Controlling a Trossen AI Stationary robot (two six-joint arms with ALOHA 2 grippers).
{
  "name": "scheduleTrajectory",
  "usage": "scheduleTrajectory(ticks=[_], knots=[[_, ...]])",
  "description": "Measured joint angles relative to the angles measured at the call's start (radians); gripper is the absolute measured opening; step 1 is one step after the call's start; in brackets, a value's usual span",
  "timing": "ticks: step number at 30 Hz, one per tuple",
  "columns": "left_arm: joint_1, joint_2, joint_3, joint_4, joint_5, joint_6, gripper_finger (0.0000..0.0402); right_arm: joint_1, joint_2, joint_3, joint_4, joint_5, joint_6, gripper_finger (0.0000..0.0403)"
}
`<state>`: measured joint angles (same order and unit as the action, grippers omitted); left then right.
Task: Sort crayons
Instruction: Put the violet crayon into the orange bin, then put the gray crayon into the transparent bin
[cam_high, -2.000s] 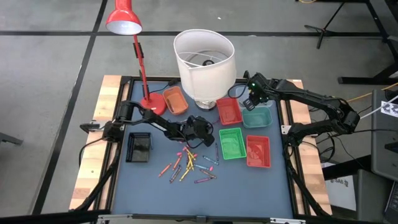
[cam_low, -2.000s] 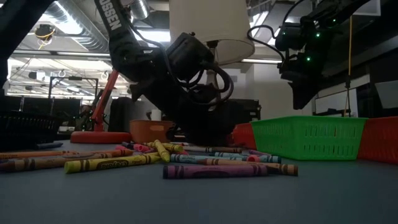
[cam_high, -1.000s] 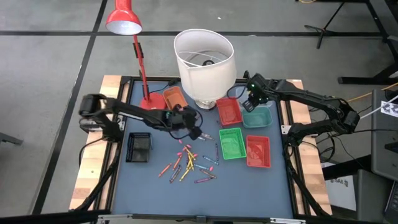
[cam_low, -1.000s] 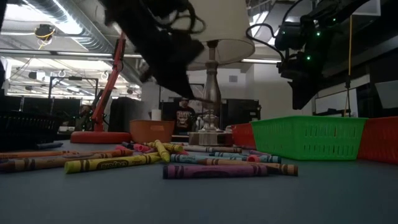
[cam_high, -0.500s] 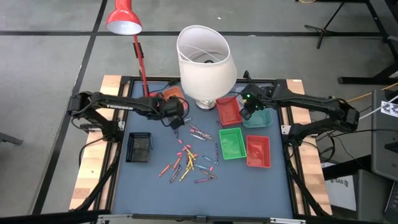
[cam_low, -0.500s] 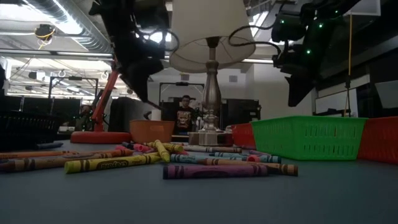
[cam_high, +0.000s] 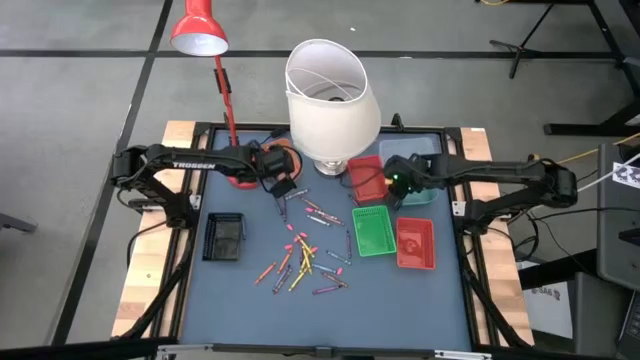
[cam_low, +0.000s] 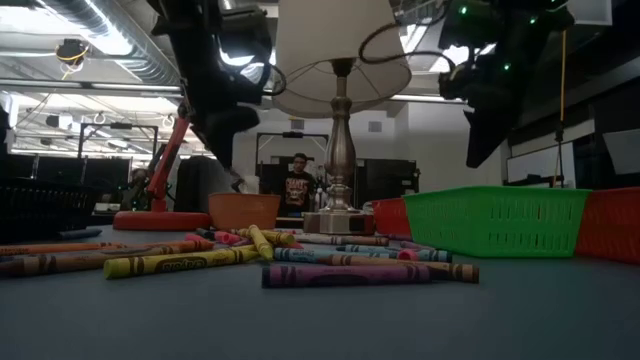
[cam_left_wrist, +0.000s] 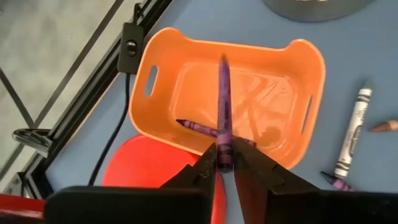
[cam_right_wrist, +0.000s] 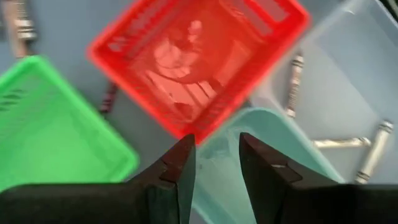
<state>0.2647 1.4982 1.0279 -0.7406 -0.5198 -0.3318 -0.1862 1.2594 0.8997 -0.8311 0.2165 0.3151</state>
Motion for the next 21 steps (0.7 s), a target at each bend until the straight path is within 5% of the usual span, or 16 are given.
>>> scheduleTrajectory(ticks=[8, 21], knots=[[0.022, 0.000, 0.000, 0.001, 0.000, 0.028, 0.0081, 0.169, 0.000, 0.000, 0.147, 0.000, 0.003, 0.0122], [0.020, 0.000, 0.000, 0.057, 0.068, 0.020, 0.0088, 0.307, 0.169, 0.000, 0.676, -0.002, -0.034, 0.0122]])
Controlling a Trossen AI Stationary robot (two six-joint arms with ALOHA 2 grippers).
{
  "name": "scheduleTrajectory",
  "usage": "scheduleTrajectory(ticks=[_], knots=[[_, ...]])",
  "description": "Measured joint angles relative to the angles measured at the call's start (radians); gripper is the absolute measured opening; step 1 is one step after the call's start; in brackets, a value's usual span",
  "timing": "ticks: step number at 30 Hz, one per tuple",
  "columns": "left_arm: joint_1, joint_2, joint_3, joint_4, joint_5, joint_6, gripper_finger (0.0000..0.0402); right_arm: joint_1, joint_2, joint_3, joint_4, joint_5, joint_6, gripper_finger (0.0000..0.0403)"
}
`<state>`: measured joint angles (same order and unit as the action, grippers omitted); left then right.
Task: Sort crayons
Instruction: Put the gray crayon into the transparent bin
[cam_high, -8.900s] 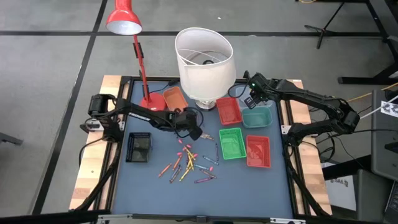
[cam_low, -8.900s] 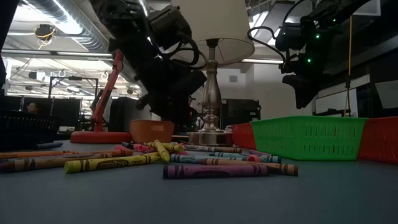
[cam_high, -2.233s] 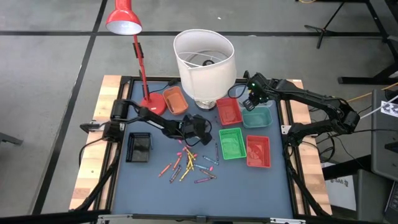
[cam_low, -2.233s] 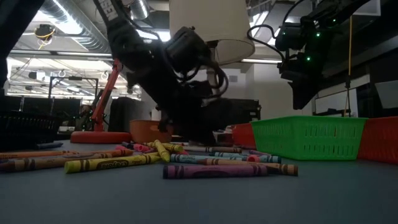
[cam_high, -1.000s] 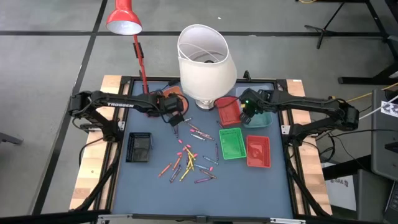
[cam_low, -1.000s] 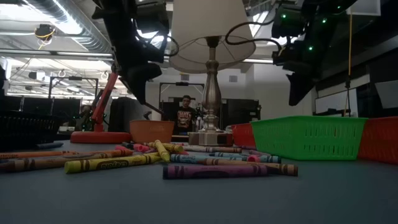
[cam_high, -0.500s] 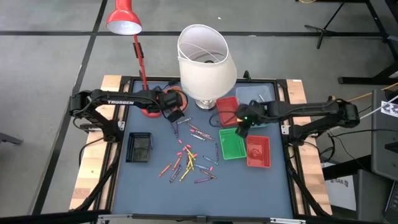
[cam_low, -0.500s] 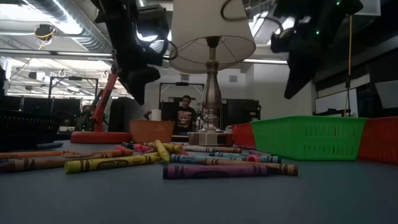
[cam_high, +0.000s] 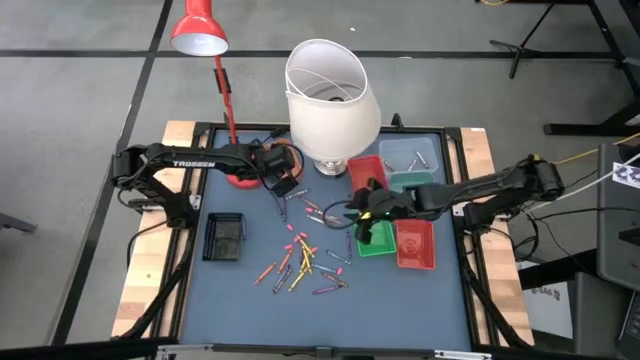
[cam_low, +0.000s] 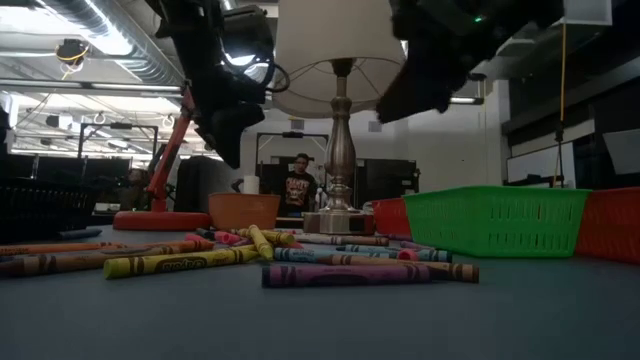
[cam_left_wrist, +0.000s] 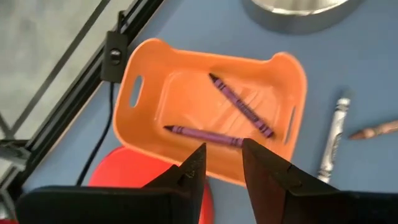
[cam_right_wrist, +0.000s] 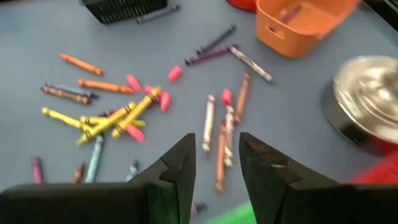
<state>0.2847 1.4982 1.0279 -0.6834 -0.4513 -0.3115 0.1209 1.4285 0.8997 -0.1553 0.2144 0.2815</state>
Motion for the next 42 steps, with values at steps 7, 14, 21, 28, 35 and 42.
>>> scheduleTrajectory(ticks=[7, 14, 21, 28, 35, 42], knots=[[-0.029, 0.000, 0.000, 0.046, 0.005, 0.000, 0.0088, -0.003, 0.157, 0.000, 0.169, 0.016, -0.002, 0.0122], [-0.067, 0.000, 0.001, 0.053, 0.005, -0.002, 0.0089, -0.006, 0.259, 0.001, 0.237, 0.055, -0.003, 0.0122], [-0.100, 0.000, 0.001, 0.058, 0.004, -0.002, 0.0089, -0.017, 0.328, 0.001, 0.297, -0.009, 0.001, 0.0122], [-0.121, 0.000, 0.001, 0.067, 0.004, -0.002, 0.0089, -0.016, 0.397, 0.002, 0.361, -0.046, 0.001, 0.0122], [-0.122, 0.000, 0.001, 0.073, 0.004, -0.002, 0.0089, -0.017, 0.446, 0.002, 0.379, -0.044, 0.001, 0.0122], [-0.122, 0.000, 0.001, 0.074, 0.004, -0.002, 0.0089, -0.017, 0.458, 0.002, 0.347, -0.040, 0.001, 0.0122]])
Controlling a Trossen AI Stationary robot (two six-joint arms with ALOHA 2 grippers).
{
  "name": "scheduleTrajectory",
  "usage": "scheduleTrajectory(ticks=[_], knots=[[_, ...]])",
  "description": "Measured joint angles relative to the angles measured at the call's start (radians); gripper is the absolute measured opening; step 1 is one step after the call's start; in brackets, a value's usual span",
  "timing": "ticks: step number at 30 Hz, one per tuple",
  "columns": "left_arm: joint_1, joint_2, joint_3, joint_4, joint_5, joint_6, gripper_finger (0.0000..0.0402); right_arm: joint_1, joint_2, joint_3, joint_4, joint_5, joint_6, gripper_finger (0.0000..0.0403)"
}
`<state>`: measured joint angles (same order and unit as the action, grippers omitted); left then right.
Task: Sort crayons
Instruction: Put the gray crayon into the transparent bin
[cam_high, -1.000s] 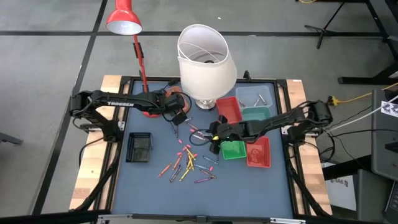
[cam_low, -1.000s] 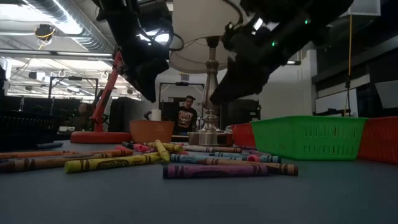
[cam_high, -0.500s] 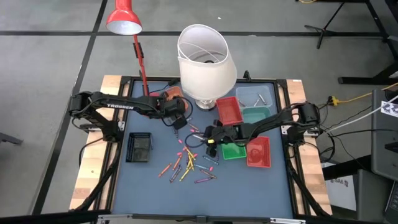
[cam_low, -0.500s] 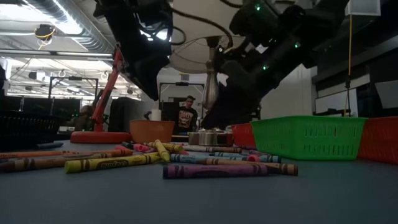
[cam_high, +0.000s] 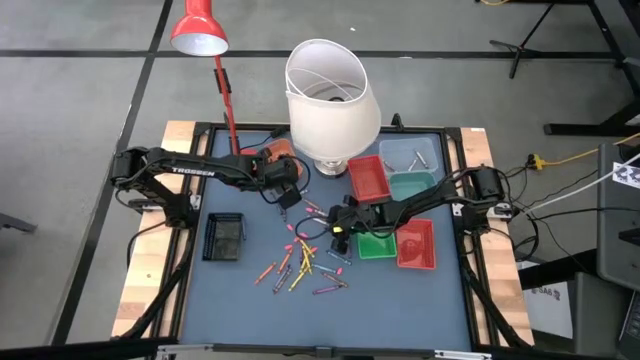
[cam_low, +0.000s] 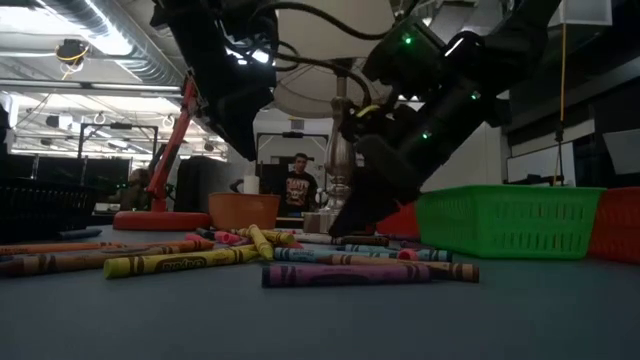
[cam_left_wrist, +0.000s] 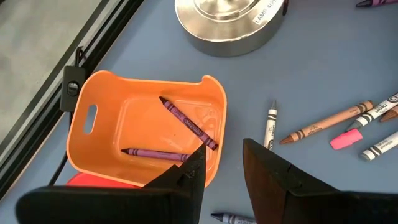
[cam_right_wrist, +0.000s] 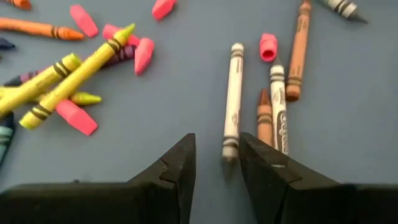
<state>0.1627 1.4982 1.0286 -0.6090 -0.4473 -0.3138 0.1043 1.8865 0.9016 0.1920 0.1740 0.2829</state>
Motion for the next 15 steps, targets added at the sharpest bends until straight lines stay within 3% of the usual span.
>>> scheduleTrajectory(ticks=[15], knots=[[0.000, 0.000, 0.000, 0.000, 0.000, 0.000, 0.0089, 0.000, -0.001, 0.002, -0.061, -0.007, 0.000, 0.0122]])
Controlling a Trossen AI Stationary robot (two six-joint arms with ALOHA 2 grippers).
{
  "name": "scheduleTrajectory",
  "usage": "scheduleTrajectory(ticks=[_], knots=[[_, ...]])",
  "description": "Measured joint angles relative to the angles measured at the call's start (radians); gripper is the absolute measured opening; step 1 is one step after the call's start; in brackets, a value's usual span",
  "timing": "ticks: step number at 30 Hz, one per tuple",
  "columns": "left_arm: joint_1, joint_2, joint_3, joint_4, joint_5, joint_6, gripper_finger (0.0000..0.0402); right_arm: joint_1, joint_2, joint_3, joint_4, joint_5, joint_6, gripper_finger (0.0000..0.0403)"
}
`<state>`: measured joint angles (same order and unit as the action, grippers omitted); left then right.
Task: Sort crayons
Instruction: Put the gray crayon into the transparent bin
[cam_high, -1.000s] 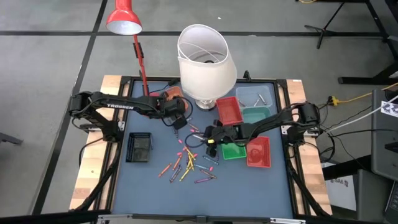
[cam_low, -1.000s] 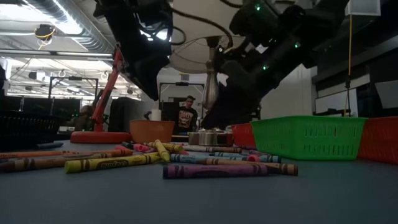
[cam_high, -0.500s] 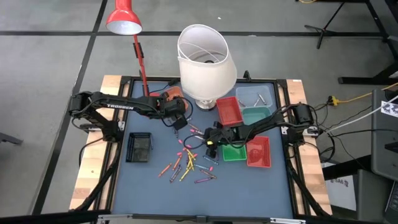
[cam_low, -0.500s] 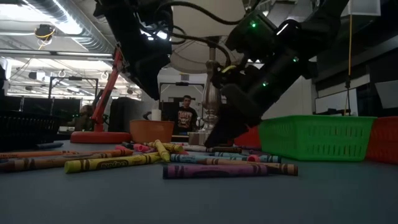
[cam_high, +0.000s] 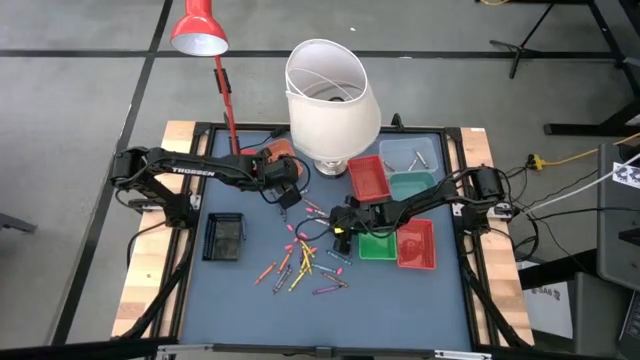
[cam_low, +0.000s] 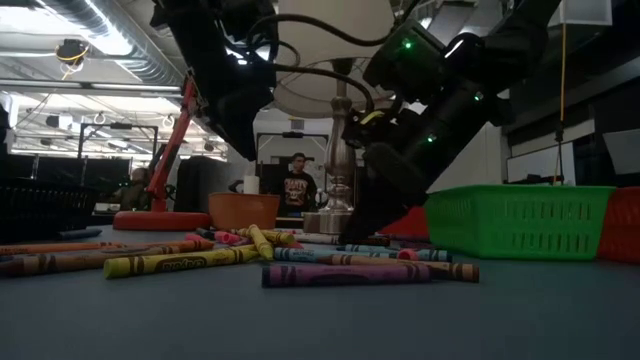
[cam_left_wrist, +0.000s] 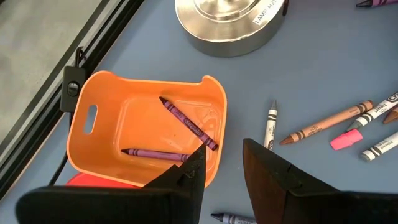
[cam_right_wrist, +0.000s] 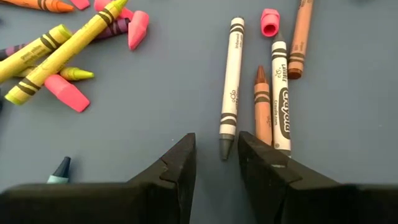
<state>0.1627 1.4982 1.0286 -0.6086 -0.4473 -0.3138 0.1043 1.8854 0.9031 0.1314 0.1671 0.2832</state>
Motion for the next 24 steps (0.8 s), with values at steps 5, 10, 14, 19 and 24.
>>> scheduleTrajectory(ticks=[5, 10, 14, 19, 24], knots=[[0.000, 0.000, 0.000, 0.000, 0.000, 0.000, 0.0089, 0.000, 0.006, 0.000, 0.004, 0.012, 0.000, 0.0110], [0.000, 0.000, 0.000, 0.000, 0.000, 0.000, 0.0089, 0.000, 0.008, 0.000, 0.004, 0.017, 0.000, 0.0062], [0.000, 0.000, 0.000, 0.000, 0.000, 0.000, 0.0089, 0.000, 0.008, 0.000, 0.003, 0.034, 0.000, 0.0024], [0.000, 0.000, 0.000, 0.000, 0.000, 0.000, 0.0089, 0.000, 0.008, 0.000, 0.003, 0.039, -0.001, 0.0005], [0.000, 0.000, 0.000, 0.000, 0.000, 0.001, 0.0089, 0.000, 0.009, 0.000, 0.003, 0.038, -0.001, 0.0013]])
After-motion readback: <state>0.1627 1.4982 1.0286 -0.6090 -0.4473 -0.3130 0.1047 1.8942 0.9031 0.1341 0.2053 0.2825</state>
